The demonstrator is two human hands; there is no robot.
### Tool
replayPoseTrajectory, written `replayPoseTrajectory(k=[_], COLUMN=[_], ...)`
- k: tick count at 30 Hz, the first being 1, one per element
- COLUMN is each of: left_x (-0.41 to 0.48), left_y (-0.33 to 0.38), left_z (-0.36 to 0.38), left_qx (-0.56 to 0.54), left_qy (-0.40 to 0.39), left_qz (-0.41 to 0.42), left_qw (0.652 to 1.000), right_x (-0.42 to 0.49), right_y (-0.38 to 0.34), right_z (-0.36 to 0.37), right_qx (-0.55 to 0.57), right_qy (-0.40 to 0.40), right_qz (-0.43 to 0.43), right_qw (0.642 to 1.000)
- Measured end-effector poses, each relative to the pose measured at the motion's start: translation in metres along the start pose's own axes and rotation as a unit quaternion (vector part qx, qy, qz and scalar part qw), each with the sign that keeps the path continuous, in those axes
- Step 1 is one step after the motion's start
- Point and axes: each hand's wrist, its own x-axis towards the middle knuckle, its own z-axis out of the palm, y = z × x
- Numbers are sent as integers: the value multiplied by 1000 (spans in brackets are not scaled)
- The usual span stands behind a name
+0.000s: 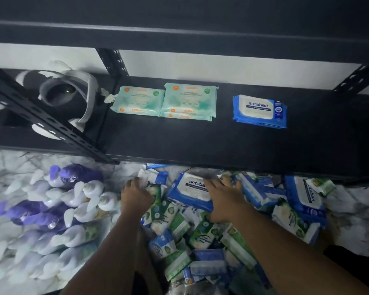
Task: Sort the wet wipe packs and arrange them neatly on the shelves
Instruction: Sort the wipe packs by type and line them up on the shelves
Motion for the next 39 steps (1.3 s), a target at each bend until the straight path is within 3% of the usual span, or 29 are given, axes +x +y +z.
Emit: replayPoseTrajectory(k=[4,8,11,18,20,25,29,33,39], left_x=[19,29,32,4,-7,-44,-88,-128,-143], left_y=[0,-8,-13,16,29,67,87,88,67], left_z=[3,6,1,-6,-10,-18,-2,32,52], left_qx=[2,61,89,27,66,159,190,208,121], left_qy=[-109,-105,-99,-86,-70,1,11,-84,-204], left_qz=[-117,-127,-132,-46,-13,120,210,223,171], left_qw=[987,984,982,995,995,980,959,949,956], right_x=[19,32,34,14,-3,-53,-93,-128,-152], right_y=[-10,-18,-26,-34,-26,17,49,71,80], right_z=[-3,-2,6,0,-5,-11,-1,26,56], right_qx=[19,89,68,88,73,97,107,127,135], right_qy=[-38,-55,-7,125,146,164,146,103,48], right_qz=[25,89,105,113,110,147,174,210,226], right_qw=[999,991,992,982,980,971,968,964,964])
